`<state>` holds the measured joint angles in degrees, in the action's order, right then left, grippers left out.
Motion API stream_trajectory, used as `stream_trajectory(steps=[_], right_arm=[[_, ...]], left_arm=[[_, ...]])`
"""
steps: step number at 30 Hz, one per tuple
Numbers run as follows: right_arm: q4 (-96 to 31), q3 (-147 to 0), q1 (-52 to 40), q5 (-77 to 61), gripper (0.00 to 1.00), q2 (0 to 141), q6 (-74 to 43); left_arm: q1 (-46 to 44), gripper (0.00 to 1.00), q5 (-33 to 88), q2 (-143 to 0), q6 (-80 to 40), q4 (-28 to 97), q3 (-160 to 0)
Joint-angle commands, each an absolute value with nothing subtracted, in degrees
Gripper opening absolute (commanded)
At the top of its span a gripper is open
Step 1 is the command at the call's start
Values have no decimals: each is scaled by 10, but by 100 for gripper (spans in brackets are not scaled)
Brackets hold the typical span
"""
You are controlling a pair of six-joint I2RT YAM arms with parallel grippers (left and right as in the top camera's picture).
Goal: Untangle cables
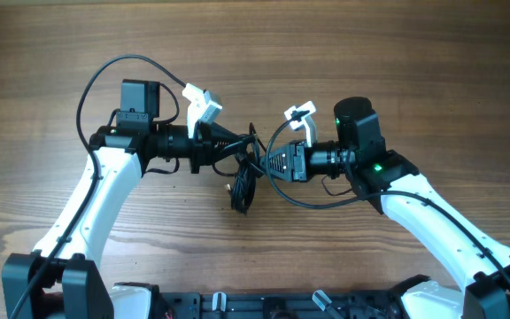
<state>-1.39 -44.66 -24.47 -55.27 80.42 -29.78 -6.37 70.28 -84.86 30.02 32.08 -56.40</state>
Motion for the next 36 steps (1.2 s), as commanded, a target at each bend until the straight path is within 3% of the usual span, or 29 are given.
stream_trajectory(steps=[1,17,23,36], right_arm=[[-25,-453,-257,-572,29,805,-306],[64,-453,-259,-542,30,805,-395],[-39,-453,-259,-539,30,805,-346],[-54,-453,-259,-596,30,805,-347]], left_arm=[[-67,4,700,-849,295,319,-564],[-80,4,687,-849,295,314,-564],[-80,4,672,-849,292,311,-564],[-80,4,663,-849,288,308,-564]])
